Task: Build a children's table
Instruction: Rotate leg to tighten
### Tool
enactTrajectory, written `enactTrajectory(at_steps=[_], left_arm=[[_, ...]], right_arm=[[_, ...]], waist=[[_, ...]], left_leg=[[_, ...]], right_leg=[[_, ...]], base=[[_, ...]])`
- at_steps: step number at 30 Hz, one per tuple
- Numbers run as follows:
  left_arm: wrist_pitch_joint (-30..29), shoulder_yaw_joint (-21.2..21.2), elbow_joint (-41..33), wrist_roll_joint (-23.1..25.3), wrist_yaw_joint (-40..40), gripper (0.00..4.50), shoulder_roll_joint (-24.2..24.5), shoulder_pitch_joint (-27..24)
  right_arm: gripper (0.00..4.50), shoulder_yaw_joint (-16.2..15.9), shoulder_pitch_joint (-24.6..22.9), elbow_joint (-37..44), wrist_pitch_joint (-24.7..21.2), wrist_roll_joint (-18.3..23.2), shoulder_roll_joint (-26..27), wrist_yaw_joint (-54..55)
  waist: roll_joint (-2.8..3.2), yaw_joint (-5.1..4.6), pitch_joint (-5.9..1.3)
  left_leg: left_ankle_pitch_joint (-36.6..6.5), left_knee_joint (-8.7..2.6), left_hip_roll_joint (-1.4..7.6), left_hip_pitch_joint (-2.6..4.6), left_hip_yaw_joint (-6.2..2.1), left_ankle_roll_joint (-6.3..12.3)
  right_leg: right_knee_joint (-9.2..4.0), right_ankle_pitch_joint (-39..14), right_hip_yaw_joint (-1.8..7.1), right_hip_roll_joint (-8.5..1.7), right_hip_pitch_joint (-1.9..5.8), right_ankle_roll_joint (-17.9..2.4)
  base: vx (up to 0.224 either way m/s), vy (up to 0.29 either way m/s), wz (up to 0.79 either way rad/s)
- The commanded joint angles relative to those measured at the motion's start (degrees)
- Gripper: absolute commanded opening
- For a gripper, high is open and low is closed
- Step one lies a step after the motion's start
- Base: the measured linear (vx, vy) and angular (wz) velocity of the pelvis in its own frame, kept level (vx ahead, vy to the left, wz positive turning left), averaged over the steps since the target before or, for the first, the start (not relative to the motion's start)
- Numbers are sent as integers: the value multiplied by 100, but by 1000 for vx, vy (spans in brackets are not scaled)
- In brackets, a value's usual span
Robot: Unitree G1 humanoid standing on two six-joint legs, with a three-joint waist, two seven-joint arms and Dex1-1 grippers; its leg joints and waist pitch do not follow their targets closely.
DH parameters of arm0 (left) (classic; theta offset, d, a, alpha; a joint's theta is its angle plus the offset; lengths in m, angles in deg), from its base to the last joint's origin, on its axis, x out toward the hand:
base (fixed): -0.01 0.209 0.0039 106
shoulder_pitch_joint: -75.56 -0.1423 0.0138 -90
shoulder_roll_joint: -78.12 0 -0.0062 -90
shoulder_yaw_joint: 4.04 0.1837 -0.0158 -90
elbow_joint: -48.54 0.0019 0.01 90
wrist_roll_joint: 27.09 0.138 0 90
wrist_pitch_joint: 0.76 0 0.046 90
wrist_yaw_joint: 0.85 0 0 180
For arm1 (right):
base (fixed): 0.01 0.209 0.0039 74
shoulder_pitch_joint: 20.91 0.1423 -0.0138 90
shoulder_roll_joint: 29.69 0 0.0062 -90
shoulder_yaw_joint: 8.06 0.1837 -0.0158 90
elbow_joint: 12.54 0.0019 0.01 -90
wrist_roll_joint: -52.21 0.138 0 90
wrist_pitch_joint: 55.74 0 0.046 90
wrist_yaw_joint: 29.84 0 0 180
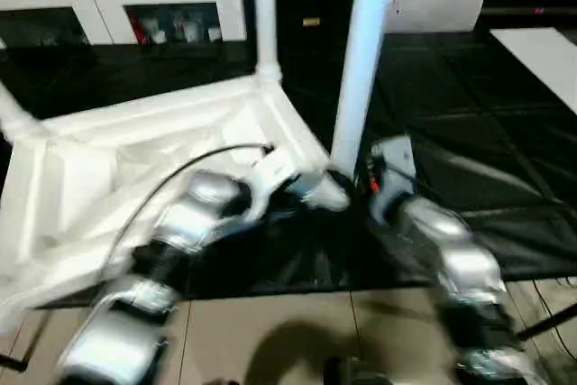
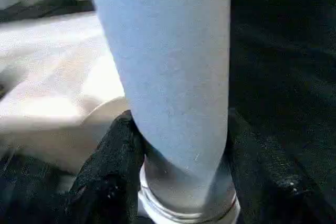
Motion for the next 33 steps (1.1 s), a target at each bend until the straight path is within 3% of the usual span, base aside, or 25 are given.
enactTrajectory(at_steps=[1,2,3,4,7,10,14,19,21,22,28,30,33], left_arm=[[180,47,-213,-233,-468,0,-639,324],[250,61,-169,-183,-507,0,-657,344],[250,61,-169,-183,-507,0,-657,344],[350,169,-161,-96,-389,0,-584,326],[413,266,-209,-51,-145,0,-411,270],[516,319,-235,5,96,0,-211,197],[707,369,-266,19,453,0,112,61],[1103,495,-253,-32,1131,0,569,-57],[1364,560,-333,-157,1723,0,858,-130],[1414,572,-304,-166,1807,0,899,-129],[1846,732,-300,-248,2556,0,1232,-144],[2027,808,-330,-315,2954,0,1406,-151],[2102,849,-351,-358,3186,0,1490,-162]], right_arm=[[252,-391,87,-312,-251,429,560,49],[266,-410,98,-327,-141,409,559,15],[266,-410,98,-327,-141,409,559,15],[277,-390,23,-235,-54,381,537,-42],[311,-298,-111,-135,-71,324,426,-67],[337,-324,-258,-10,90,231,187,-309],[371,-339,-423,178,369,275,-297,-760],[414,-399,-537,336,612,301,-1040,-1709],[414,-531,-569,309,849,283,-1616,-2566],[414,-549,-573,308,866,318,-1701,-2728],[414,-778,-520,252,1106,599,-2306,-3921],[398,-847,-411,219,1010,867,-2528,-4631],[388,-902,-324,155,958,992,-2629,-5030]], waist=[[-10,-44,-330],[14,-66,-355],[14,-66,-355],[-3,-87,-396],[2,-44,-439],[0,-3,-439],[40,55,-443],[41,164,-426],[47,208,-430],[55,248,-403],[73,368,-413],[63,464,-419],[56,503,-415]], left_leg=[[-2231,-411,171,89,-195,204],[-2113,-456,227,36,-211,289],[-2113,-456,227,36,-211,289],[-1768,-483,272,-43,-210,438],[-1182,-431,252,-58,-147,729],[-1016,-410,250,-77,-125,873],[-916,-412,282,-53,-132,865],[-1097,-427,301,-29,-121,806],[-1194,-426,309,-6,-122,761],[-1173,-436,320,-2,-110,773],[-1164,-439,337,19,-104,774],[-1128,-439,351,27,-82,788],[-1144,-436,353,21,-77,780]], right_leg=[[-639,-3766,89,-321,211,-380],[-600,-3264,112,-332,265,-491],[-600,-3264,112,-332,265,-491],[-487,-2347,170,-335,305,-787],[-380,-1506,214,-357,341,-1172],[-356,-1411,211,-362,370,-1226],[-331,-1335,216,-353,381,-1262],[-328,-1375,231,-344,382,-1318],[-326,-1391,232,-346,379,-1330],[-306,-1311,260,-343,359,-1370],[-280,-1222,270,-348,362,-1425],[-258,-1140,274,-339,364,-1472],[-241,-1158,274,-339,358,-1499]], base=[[0,0,0],[0,0,0],[0,0,0],[0,0,0],[0,0,0],[0,0,0],[0,0,0],[0,0,0],[0,0,0],[0,0,0],[0,0,0],[0,0,0],[0,0,0]])
